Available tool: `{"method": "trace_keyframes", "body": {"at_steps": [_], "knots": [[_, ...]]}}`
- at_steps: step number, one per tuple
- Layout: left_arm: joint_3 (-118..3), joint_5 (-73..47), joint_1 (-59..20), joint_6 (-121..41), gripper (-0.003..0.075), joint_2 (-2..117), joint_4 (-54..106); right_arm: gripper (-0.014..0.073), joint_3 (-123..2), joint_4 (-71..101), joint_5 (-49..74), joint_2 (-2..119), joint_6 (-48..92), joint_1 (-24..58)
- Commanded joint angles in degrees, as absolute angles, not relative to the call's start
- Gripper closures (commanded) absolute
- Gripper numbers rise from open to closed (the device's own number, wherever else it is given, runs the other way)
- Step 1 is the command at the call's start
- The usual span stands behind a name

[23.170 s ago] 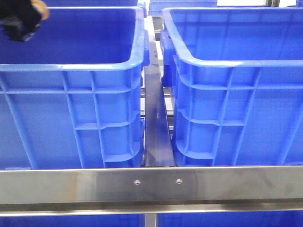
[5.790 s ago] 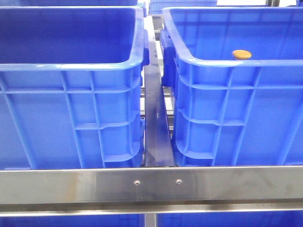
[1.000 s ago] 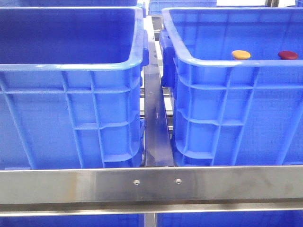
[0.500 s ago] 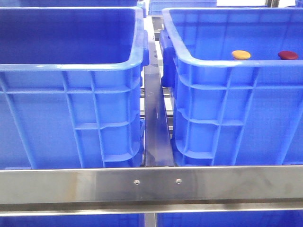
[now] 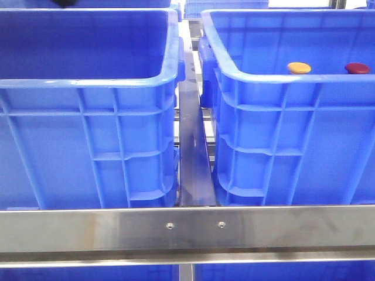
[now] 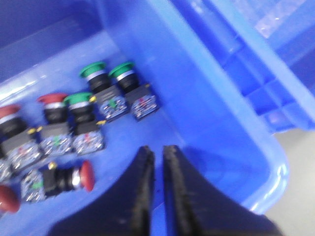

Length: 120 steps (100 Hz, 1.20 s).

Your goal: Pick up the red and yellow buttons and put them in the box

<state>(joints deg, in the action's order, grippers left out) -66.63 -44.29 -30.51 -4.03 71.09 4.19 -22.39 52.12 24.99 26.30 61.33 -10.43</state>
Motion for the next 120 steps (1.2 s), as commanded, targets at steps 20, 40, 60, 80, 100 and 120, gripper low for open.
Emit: {"method": "trace_keyframes", "body": {"at_steps": [20, 40, 60, 80, 100, 120], "knots": [[-57.0, -33.7, -30.7, 12.2, 0.0740, 58.7, -13.4, 0.0653, -24.0, 53.4, 23.1, 26.4, 61.7, -10.6], [-48.6, -27.1, -30.7, 15.5, 0.0740, 49.1, -16.9, 0.0653, -24.0, 53.4, 23.1, 26.4, 61.7, -10.6], [-40.4, -21.6, -30.7, 15.9, 0.0740, 38.6, -16.6, 0.0653, -24.0, 53.4, 23.1, 26.4, 61.7, -10.6], [-34.1, -19.8, -30.7, 16.1, 0.0740, 30.3, -15.7, 0.0653, -24.0, 53.4, 23.1, 26.4, 61.7, -10.6], [-31.1, -21.8, -29.3, 17.6, 0.0740, 27.4, -15.7, 0.0653, -24.0, 53.4, 23.3, 26.4, 61.7, -10.6], [-27.1, -21.7, -23.8, 23.4, 0.0740, 24.5, -18.5, 0.0653, -24.0, 53.4, 23.3, 26.4, 61.7, -10.6]]}}
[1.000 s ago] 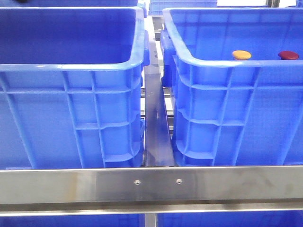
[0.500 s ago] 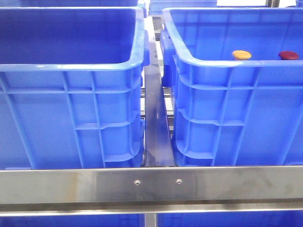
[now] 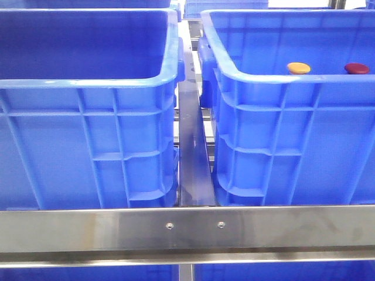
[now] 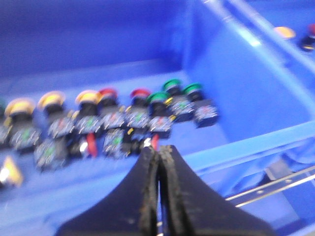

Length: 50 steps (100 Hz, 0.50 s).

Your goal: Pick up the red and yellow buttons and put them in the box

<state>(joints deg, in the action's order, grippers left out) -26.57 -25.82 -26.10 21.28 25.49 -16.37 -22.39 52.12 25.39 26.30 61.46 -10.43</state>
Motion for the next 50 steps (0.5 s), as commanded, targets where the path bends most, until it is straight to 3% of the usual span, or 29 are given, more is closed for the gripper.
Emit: {"method": "trace_keyframes", "body": {"at_steps": [1, 22, 50], "knots": [[-27.1, -21.7, -23.6, 23.4, 0.0740, 24.3, -18.7, 0.0653, -24.0, 53.4, 23.3, 26.4, 61.7, -10.6], [-25.2, -21.1, -16.8, 23.4, 0.0740, 19.8, -23.1, 0.0653, -24.0, 53.4, 23.3, 26.4, 61.7, -10.6], [-16.8, -10.1, -7.8, 23.4, 0.0740, 14.5, -22.4, 0.0653, -24.0, 53.4, 23.3, 26.4, 61.7, -10.6]]}}
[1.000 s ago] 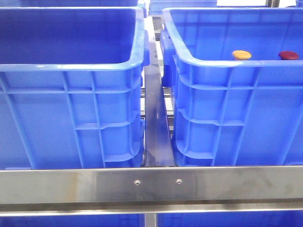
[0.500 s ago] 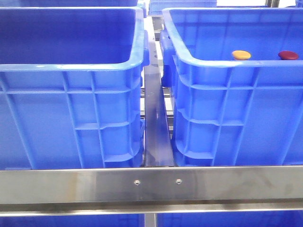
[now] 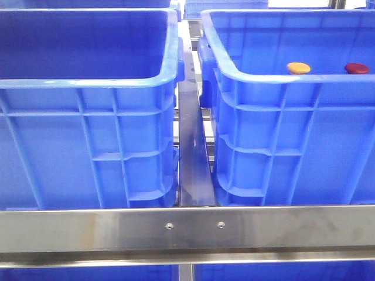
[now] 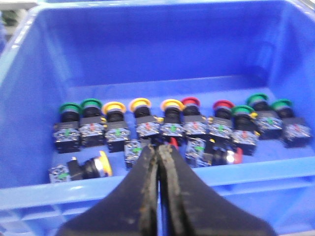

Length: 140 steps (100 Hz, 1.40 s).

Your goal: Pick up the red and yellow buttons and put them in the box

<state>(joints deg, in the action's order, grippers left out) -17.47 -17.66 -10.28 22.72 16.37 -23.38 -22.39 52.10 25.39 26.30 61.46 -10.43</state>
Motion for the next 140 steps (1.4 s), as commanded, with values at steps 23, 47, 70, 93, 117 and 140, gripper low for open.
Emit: {"method": "trace_keyframes", "body": {"at_steps": [23, 47, 70, 93, 117, 140], "knots": [[-9.3, -4.6, 1.0, 17.5, 0.0740, 8.9, -15.5, 0.0653, -24.0, 53.4, 23.3, 26.4, 61.7, -10.6], [-1.0, 0.0, 2.9, 8.6, 0.0740, 2.1, -6.6, 0.0653, -24.0, 53.4, 23.3, 26.4, 61.7, -10.6], [3.1, -0.6, 2.9, 6.4, 0.0740, -2.1, -6.2, 0.0653, -24.0, 53.4, 23.6, 26.4, 61.7, -10.6], [3.1, -0.4, 2.9, 5.8, 0.0740, -2.1, -5.9, 0.0653, -24.0, 53.4, 24.5, 26.5, 61.7, -10.6], [3.1, -0.5, 2.9, 4.4, 0.0740, -2.1, -4.0, 0.0653, -24.0, 53.4, 24.6, 26.5, 61.7, -10.6], [3.1, -0.3, 2.9, 4.4, 0.0740, -2.1, -4.0, 0.0653, -24.0, 53.4, 24.6, 26.5, 61.7, -10.6]]}}
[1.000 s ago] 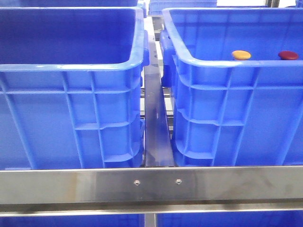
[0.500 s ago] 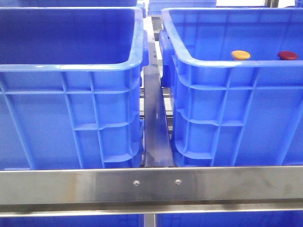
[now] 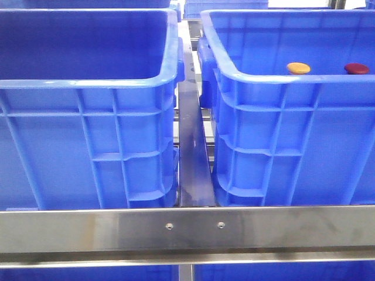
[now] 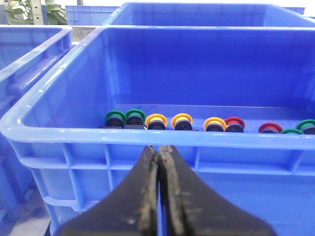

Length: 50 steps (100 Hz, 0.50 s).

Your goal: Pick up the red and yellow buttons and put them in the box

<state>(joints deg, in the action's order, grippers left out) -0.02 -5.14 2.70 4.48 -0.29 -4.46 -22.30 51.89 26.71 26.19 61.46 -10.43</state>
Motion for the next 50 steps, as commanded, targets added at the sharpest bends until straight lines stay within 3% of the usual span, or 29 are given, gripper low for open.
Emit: {"method": "trace_keyframes", "body": {"at_steps": [1, 50], "knots": [[3.1, 0.0, 2.9, 4.4, 0.0740, -2.1, -4.0, 0.0653, -24.0, 53.4, 24.6, 26.5, 61.7, -10.6], [3.1, -0.3, 2.9, 4.4, 0.0740, -2.1, -4.0, 0.0653, -24.0, 53.4, 24.6, 26.5, 61.7, -10.6]]}}
